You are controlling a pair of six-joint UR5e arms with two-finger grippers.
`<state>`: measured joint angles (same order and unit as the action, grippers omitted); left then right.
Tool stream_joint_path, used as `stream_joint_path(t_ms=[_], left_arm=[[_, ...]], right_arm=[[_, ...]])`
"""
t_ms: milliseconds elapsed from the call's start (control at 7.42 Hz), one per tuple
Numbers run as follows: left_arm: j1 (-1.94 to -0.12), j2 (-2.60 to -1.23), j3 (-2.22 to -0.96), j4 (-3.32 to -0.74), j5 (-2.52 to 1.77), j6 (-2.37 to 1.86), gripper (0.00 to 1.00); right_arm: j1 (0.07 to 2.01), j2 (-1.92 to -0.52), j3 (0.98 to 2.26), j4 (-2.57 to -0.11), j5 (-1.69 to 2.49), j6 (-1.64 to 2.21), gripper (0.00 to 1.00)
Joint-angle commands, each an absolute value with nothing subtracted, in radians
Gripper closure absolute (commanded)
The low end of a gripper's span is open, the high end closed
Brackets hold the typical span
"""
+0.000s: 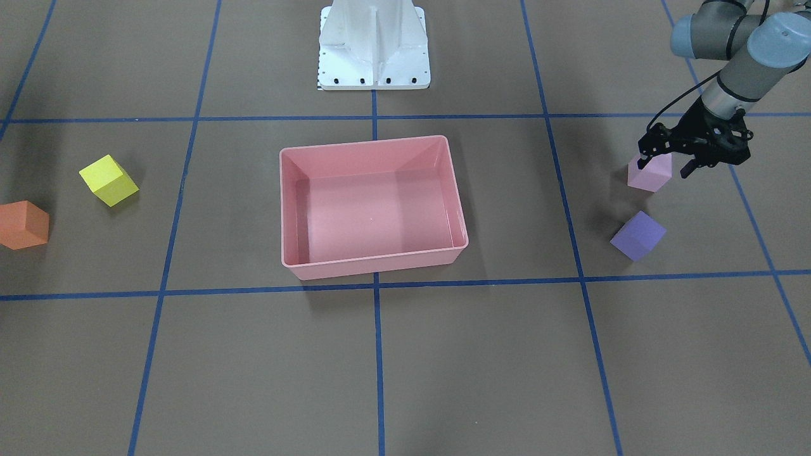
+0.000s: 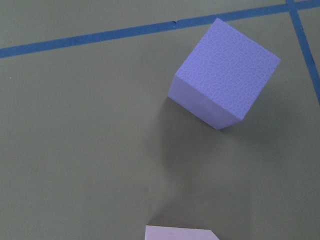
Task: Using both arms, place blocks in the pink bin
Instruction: 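Reach left gripper to pink cube while right gripper approaches yellow cube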
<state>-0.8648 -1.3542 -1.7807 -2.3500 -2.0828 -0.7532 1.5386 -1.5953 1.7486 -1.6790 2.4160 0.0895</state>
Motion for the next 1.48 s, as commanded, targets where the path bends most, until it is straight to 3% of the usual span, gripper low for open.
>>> stream_joint_path(t_ms=[0, 539, 674, 808, 943, 1078, 1347], left_arm=[[-0.842, -1.348, -1.781, -2.349, -2.074, -0.753, 0.00], [-0.799, -1.332, -1.767, -2.339, -2.072, -0.753, 0.01], [-0.801, -1.327, -1.767, -2.339, -2.068, -0.752, 0.09], [-0.801, -1.312, -1.773, -2.339, -2.069, -0.753, 0.40], [-0.807, -1.309, -1.782, -2.339, -2.071, -0.756, 0.83], [-0.818, -1.301, -1.814, -2.333, -2.085, -0.758, 1.00], [-0.930, -1.313, -1.992, -2.105, -2.236, -0.755, 1.00]], right_arm=[[1.539, -1.595, 1.744, -1.680, 2.416, 0.089, 0.00], [1.539, -1.594, 1.740, -1.680, 2.418, 0.089, 0.00], [1.539, -1.591, 1.741, -1.680, 2.418, 0.090, 0.00], [1.537, -1.589, 1.741, -1.680, 2.419, 0.091, 0.00], [1.537, -1.589, 1.744, -1.678, 2.436, 0.091, 0.00], [1.537, -1.588, 1.747, -1.678, 2.444, 0.092, 0.00], [1.537, -1.536, 1.741, -1.684, 2.456, 0.094, 0.00]])
